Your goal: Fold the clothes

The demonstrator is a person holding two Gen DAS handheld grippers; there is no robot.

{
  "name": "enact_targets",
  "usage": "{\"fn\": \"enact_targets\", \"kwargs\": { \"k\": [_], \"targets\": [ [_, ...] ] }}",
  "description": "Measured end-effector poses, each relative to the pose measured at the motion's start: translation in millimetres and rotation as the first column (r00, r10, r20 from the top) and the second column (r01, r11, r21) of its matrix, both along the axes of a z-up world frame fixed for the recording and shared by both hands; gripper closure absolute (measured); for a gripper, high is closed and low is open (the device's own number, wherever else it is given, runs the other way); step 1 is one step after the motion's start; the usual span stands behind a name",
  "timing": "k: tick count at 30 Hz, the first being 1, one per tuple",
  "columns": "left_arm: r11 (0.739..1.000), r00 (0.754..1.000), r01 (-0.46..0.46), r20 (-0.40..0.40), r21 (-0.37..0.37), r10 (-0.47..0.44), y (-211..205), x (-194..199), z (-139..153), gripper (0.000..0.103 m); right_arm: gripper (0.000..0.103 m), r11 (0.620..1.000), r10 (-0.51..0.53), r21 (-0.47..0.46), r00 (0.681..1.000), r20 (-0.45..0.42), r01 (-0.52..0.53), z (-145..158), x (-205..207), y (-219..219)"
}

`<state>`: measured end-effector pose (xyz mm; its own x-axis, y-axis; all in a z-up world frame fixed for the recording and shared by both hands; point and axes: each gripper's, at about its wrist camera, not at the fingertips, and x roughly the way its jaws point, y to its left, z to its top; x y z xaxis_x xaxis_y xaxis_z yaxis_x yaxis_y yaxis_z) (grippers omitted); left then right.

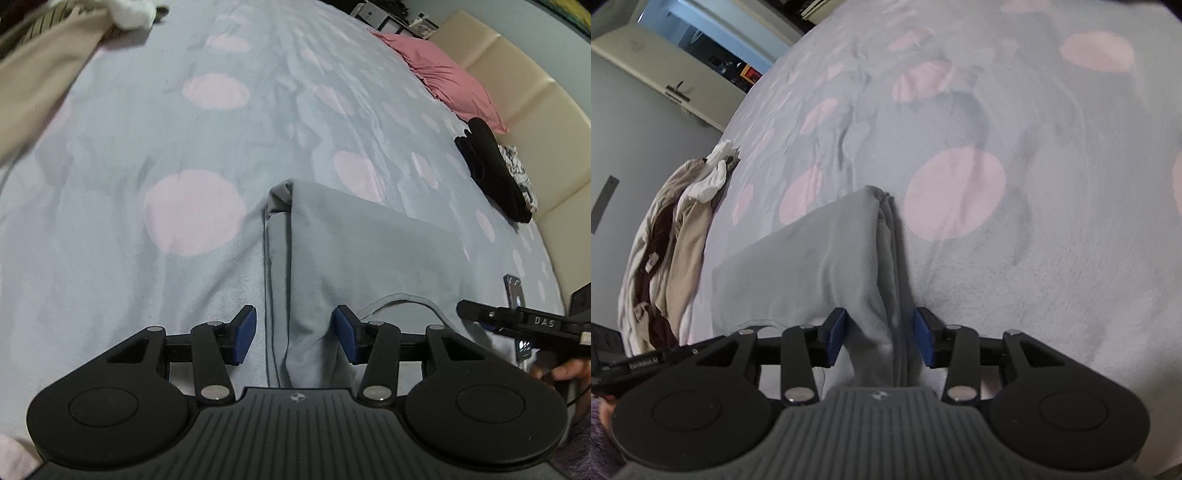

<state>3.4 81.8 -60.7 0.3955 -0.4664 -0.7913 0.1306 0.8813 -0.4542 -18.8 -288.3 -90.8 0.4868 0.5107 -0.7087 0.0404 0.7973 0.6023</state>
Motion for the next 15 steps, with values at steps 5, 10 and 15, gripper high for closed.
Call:
{"fn": "enact_targets", "kwargs": {
  "k": [5, 10, 15],
  "targets": [
    [0.999, 1.0, -0.003, -0.017, -0.052, 0.002, 5, 4, -11, 0.052, 0.064, 0.999, 0.025, 0.033, 1.0, 0.012, -0.025, -5, 7, 3],
    [0.998, 1.0, 0.03, 0.0, -0.063, -0.03, 1, 8, -15, 0.053, 0.073, 0.995, 0.026, 0.093, 1.0, 0.01, -0.027, -10, 9, -3],
    [0.995, 0.998, 0.06, 0.031, -0.077, -0.057, -2, 7, -12, 0.07, 0.081, 0.988, 0.012, 0.152, 0.999, 0.036, -0.017, -8, 3, -8]
  ]
}}
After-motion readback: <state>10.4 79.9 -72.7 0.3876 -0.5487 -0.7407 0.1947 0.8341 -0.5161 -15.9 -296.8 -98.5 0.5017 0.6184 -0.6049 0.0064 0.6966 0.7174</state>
